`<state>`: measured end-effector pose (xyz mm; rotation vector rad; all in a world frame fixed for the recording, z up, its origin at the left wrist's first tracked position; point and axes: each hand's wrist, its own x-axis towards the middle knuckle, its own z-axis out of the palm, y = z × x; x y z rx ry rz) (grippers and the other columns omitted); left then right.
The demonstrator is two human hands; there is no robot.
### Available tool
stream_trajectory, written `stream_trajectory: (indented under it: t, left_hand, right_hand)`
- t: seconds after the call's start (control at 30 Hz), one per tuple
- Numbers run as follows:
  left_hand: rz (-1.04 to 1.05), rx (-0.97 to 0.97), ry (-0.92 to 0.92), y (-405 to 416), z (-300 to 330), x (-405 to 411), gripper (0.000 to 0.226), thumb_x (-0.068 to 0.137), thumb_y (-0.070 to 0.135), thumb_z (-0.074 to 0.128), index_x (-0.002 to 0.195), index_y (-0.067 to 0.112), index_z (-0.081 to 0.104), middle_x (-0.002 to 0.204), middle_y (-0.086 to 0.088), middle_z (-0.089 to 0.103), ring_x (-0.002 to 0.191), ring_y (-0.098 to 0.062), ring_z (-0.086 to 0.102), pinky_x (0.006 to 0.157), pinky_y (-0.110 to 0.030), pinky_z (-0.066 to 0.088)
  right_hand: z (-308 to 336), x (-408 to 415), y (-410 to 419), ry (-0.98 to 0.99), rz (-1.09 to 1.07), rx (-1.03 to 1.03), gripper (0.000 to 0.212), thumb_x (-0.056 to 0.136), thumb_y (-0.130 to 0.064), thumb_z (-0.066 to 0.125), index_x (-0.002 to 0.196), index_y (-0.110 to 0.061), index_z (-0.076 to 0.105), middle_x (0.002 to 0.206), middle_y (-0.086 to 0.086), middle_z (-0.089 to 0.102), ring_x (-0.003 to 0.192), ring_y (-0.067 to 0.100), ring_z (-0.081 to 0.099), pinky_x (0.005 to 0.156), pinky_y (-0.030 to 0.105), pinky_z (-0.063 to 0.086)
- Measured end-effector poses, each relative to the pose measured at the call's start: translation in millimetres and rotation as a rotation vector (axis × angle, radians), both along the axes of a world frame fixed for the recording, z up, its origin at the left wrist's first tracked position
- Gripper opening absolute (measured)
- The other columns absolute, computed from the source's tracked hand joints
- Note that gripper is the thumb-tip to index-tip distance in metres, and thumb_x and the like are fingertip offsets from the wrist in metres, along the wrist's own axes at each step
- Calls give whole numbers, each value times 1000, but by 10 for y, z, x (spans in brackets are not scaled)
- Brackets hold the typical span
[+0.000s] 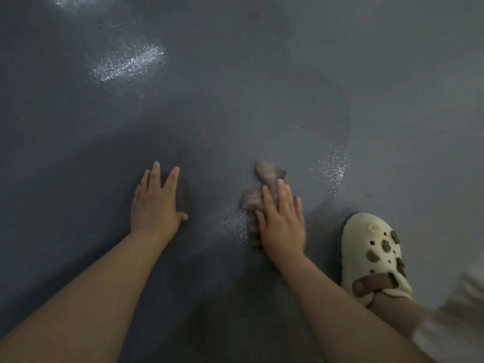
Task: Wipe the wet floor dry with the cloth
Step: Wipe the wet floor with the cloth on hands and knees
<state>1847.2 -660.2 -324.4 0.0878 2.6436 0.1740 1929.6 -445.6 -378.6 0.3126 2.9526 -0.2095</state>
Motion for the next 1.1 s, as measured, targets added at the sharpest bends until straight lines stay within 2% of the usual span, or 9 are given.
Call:
stream_trajectory:
  t: [0.1, 0.27, 0.5, 0.6, 0.73, 0.83, 0.9, 1.0, 1.1]
  left_hand:
    - [7, -8, 1, -31, -7, 226, 92, 84, 33, 68, 152, 24, 7, 159, -10, -6, 146, -27, -1, 118, -39, 11]
    - [31, -74, -121, -61, 47, 661, 113, 73, 58, 70, 151, 28, -5, 157, -12, -13, 146, -29, -6, 118, -39, 9]
    - [88, -208, -265, -89, 61, 1314, 133, 61, 60, 78, 147, 33, -21, 153, -16, -27, 144, -35, -13, 117, -47, 6]
    - [149, -216, -283, -110, 50, 1508, 133, 62, 54, 80, 147, 34, -20, 153, -14, -25, 144, -37, -10, 117, -50, 9]
    - [214, -143, -290, -100, 15, 1535, 133, 62, 43, 85, 148, 34, -16, 154, -14, -24, 143, -42, -8, 116, -49, 15]
    - [215, -120, -289, -106, 9, 1516, 132, 61, 41, 85, 148, 34, -14, 154, -14, -23, 142, -44, -8, 115, -49, 17]
    - [218, -114, -294, -127, 4, 1534, 131, 63, 41, 85, 148, 34, -14, 154, -14, -24, 142, -43, -9, 115, -49, 15]
    - [214, -114, -295, -138, -4, 1537, 130, 65, 42, 83, 148, 33, -17, 154, -14, -25, 142, -43, -12, 115, -49, 11]
    - [225, -100, -303, -141, 12, 1528, 130, 67, 39, 83, 147, 32, -19, 153, -15, -27, 141, -44, -14, 116, -50, 9]
  right_hand:
    - [0, 80, 416, 31, -188, -10, 54, 92, -39, 35, 136, -10, 49, 145, 24, 38, 132, 39, 40, 110, 47, 27]
    - [31, 54, 602, 14, -340, -79, 55, 99, -33, 41, 149, -13, 27, 157, 18, 8, 145, 32, 10, 118, 42, 11]
    - [4, 745, -74, 2, -366, -106, 55, 96, -34, 40, 145, -9, 35, 154, 24, 18, 142, 38, 18, 114, 48, 17]
    - [-22, 1047, -502, 6, -173, -114, 56, 89, -36, 37, 134, -4, 49, 144, 29, 36, 132, 43, 35, 107, 49, 29]
    - [-32, 1013, -576, -29, 318, -134, 54, 92, -37, 35, 136, -10, 48, 145, 23, 39, 135, 37, 34, 111, 45, 22]
    - [-70, 558, -294, 22, 587, -51, 54, 88, -38, 36, 130, -11, 56, 140, 19, 48, 127, 37, 47, 103, 50, 38]
    - [-55, 208, -130, 68, 519, -21, 55, 91, -39, 36, 137, -13, 49, 146, 18, 40, 133, 39, 39, 106, 51, 32]
    - [25, -165, -51, -37, 251, -23, 55, 100, -37, 34, 150, -19, 21, 159, 13, 7, 146, 30, 6, 117, 40, 7]
    - [57, -173, -288, -58, 93, -33, 56, 101, -34, 31, 152, -16, 15, 158, 15, -2, 146, 31, -2, 117, 40, 1]
